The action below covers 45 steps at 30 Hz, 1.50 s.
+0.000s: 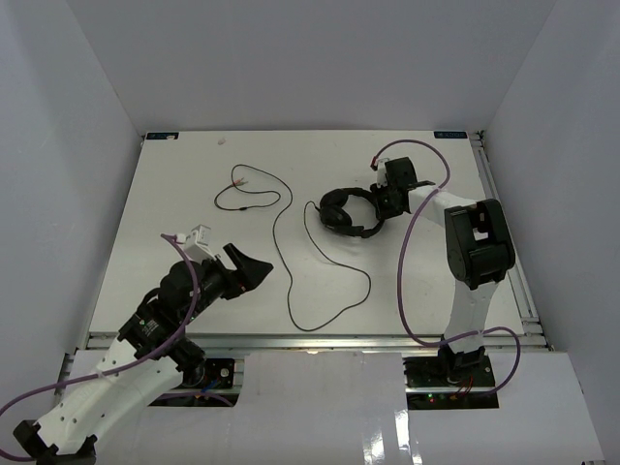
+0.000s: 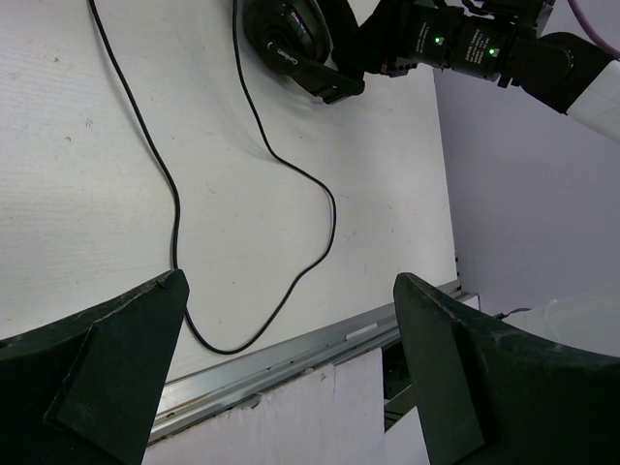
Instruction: Wrap the headphones
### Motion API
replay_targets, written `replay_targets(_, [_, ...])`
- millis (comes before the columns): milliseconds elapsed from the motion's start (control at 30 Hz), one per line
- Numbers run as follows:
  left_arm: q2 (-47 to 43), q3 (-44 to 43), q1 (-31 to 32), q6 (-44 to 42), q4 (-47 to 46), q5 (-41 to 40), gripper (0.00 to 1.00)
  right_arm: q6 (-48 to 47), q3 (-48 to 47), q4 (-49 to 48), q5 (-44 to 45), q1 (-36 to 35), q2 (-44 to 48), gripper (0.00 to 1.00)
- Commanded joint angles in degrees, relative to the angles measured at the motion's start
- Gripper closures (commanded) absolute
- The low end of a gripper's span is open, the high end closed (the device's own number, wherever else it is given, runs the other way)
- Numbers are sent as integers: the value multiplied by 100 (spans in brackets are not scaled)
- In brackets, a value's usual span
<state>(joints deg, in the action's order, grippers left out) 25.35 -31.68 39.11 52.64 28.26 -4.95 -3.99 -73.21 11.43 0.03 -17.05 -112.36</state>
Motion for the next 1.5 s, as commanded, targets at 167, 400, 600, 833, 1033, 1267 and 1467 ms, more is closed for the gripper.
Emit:
replay_targets(167, [840, 311, 17, -439, -1032, 855, 2, 350, -54, -181, -353, 177, -305, 82])
replay_targets(400, [2067, 687, 17, -1565, -2982, 1675, 2, 333, -111, -167, -740, 299, 48, 92])
replay_targets(600, [3096, 921, 26, -2247, -4358, 1895, 2, 15, 327, -387, -733, 308, 1572, 92])
replay_targets(833, [4784, 554, 29, -2180, -5820, 1750, 2, 196, 675, -364, -987, 308, 2523, 92])
replay_targets(1033, [5848, 105, 80, -2121, -7128, 1608, 4, 355, 729, -215, -1256, 308, 2941, 92])
replay_targets(1267, [5743, 346, 361, -2234, -8011, 1927, 6, 425, 726, -322, -1095, 339, 3391, 92])
replay_targets(1467, [5140, 1173, 389, -2316, -8094, 1763, 6, 486, 1297, -1209, -2373, 755, 3684, 92])
